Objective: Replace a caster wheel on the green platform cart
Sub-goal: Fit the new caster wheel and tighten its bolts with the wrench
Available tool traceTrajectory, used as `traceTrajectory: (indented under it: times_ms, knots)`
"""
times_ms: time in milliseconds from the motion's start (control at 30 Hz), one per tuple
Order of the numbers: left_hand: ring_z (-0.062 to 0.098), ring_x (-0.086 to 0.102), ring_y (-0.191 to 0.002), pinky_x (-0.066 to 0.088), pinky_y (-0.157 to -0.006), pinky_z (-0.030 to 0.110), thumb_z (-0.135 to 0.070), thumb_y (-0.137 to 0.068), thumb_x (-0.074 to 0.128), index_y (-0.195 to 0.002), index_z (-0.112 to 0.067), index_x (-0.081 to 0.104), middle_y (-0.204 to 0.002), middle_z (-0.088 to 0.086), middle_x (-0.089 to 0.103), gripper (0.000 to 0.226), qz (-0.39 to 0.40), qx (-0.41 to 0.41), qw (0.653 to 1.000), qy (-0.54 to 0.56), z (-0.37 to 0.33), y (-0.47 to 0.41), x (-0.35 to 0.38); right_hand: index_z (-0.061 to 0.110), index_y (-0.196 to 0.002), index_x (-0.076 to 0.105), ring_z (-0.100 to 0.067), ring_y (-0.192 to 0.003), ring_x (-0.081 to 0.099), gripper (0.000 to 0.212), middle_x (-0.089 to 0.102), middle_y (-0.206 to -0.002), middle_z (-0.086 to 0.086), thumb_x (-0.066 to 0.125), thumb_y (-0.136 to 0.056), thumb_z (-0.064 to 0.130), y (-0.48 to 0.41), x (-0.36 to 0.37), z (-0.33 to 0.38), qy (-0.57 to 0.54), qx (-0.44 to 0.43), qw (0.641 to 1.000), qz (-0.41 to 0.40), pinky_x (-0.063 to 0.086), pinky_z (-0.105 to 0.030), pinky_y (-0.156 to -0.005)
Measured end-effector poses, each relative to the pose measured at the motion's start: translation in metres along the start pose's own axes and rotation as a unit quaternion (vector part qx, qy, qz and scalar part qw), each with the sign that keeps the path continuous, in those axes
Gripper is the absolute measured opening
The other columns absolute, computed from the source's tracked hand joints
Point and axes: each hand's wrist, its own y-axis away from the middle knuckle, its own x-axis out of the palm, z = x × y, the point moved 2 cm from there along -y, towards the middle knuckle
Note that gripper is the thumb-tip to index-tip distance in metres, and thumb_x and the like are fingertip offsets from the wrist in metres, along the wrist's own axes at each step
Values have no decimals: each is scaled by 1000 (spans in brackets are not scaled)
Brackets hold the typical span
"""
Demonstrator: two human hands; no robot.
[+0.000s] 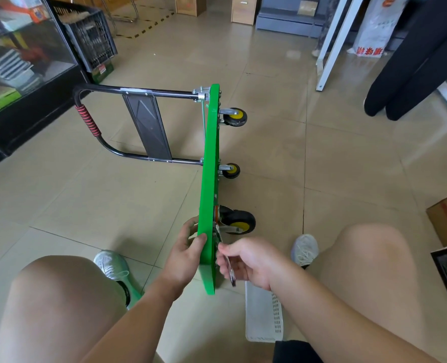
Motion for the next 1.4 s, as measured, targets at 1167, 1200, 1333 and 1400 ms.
traceTrajectory:
  times_ms: [1167,1200,1333,1400]
  knots:
    - [13,69,-109,54,-81,20,-21,-109,45,-134,-45,51,-132,-1,65,34,-4,7,1000,2,8,-3,1,10,-100,79,-18,-66,71,17,76,-90,-14,63,-98,14,-41,0,-39,118,-125,982,-80,53,-21,-57]
    - [13,69,-109,53,-82,20,-27,-107,47,-133,-46,51,-132,-2,65,33,-3,7,1000,-2,6,-2,2,8,-98,79,-21,-64,71,17,75,-86,-15,63,-97,13,-41,0,-38,112,-120,983,-78,55,-26,-57]
    - [14,68,-110,51,-85,24,-40,-89,47,-130,-48,52,-131,-3,66,42,-8,0,1000,1,4,-1,3,4,-94,76,-27,-59,70,15,73,-72,-9,65,-95,14,-35,-1,-28,84,-81,991,-73,61,-39,-63]
    - [15,70,-108,52,-83,22,-38,-90,49,-131,-44,53,-130,-2,67,41,-7,4,1000,9,4,-1,3,-2,-96,72,-26,-56,68,18,70,-69,-9,66,-95,15,-28,1,-22,50,-62,995,-59,58,-36,-58]
